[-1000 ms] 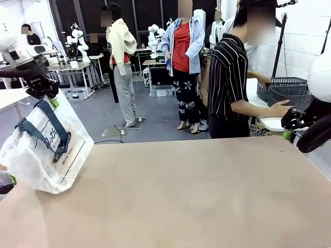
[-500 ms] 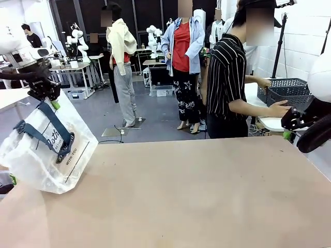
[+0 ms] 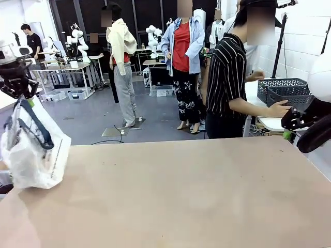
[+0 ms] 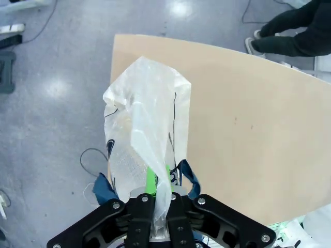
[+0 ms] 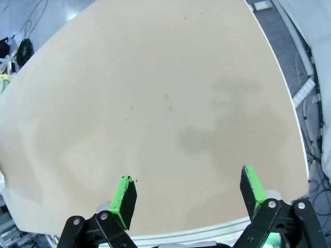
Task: Transfer purchased items from the store into the shopping bag.
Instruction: Move the Reusable shopping bag to the right side of the table.
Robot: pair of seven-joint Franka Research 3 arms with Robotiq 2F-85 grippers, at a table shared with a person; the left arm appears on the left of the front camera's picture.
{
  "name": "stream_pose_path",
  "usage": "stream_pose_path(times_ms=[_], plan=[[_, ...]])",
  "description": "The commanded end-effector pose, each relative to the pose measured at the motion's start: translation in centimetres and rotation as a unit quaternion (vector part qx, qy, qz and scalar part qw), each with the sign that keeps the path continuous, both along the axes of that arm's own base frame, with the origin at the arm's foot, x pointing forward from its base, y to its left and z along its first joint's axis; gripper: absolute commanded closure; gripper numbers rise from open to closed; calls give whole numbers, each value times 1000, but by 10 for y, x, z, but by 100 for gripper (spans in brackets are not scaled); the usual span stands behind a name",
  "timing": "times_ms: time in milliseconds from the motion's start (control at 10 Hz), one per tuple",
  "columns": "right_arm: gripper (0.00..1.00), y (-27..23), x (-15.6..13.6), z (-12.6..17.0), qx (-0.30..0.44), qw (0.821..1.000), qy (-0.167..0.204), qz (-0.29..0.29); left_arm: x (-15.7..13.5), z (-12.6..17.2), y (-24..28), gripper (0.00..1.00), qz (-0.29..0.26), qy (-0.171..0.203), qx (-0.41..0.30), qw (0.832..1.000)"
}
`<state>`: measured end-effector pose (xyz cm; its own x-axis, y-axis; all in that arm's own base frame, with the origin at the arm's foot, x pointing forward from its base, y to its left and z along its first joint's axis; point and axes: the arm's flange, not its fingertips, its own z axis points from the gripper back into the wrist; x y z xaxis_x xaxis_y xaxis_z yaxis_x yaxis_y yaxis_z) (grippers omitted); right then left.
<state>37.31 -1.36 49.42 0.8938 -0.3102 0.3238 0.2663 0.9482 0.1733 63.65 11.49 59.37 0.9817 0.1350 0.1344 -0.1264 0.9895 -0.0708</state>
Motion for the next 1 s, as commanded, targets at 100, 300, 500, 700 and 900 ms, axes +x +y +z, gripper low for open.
stream_pose_path(times_ms=[100, 300, 500, 700, 900], plan=[[0, -2, 2, 2, -10, 1000, 6, 5, 34, 14, 13, 100, -2, 30, -12, 999], [0, -2, 2, 2, -10, 1000, 6, 5, 47, 10, 14, 100, -6, 39, -12, 999], [0, -2, 2, 2, -10, 1000, 6, 5, 52, 8, 17, 91, -5, 56, -22, 998], [0, -2, 2, 2, -10, 1000, 6, 5, 54, 10, 16, 59, -9, 47, -19, 999], [0, -2, 2, 2, -10, 1000, 6, 5, 51, 14, 11, 21, -14, 41, -11, 999]])
